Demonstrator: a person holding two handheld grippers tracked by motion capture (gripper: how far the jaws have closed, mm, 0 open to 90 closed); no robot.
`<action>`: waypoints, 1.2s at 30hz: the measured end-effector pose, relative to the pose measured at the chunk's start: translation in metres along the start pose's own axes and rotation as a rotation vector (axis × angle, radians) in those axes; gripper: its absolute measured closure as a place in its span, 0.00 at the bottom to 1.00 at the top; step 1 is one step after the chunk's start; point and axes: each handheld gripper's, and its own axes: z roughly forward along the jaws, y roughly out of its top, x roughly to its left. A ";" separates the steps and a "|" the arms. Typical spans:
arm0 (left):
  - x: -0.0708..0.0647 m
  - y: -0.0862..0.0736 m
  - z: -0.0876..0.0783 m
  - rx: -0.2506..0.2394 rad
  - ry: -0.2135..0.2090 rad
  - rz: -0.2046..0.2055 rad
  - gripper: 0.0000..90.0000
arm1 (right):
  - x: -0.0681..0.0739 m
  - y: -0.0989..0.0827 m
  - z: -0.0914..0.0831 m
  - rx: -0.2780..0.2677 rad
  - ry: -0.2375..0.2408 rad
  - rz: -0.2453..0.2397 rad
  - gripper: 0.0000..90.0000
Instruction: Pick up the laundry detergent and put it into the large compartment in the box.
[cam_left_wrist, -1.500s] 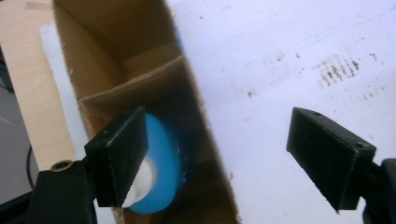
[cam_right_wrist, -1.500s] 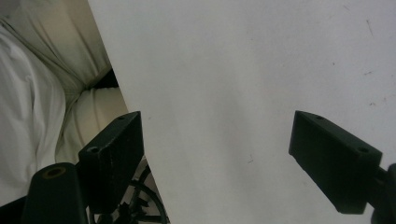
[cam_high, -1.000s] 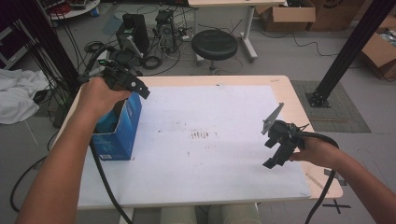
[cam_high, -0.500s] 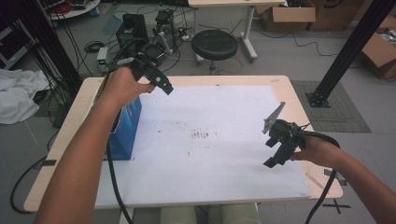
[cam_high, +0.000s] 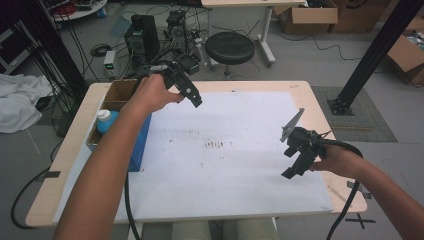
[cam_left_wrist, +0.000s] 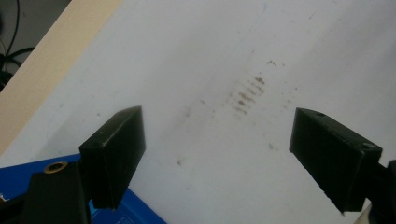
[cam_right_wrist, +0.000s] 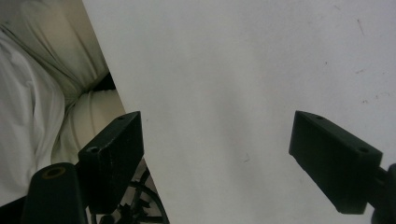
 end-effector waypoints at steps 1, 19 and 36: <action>0.000 0.001 0.002 0.000 -0.005 0.007 0.21 | 0.000 0.000 0.000 -0.002 -0.001 -0.002 0.20; -0.006 0.011 0.020 0.009 -0.046 0.082 0.22 | -0.005 0.005 0.002 0.000 0.008 0.005 0.20; -0.005 0.011 0.022 0.008 -0.044 0.089 0.22 | -0.006 0.003 0.004 0.001 0.009 0.010 0.20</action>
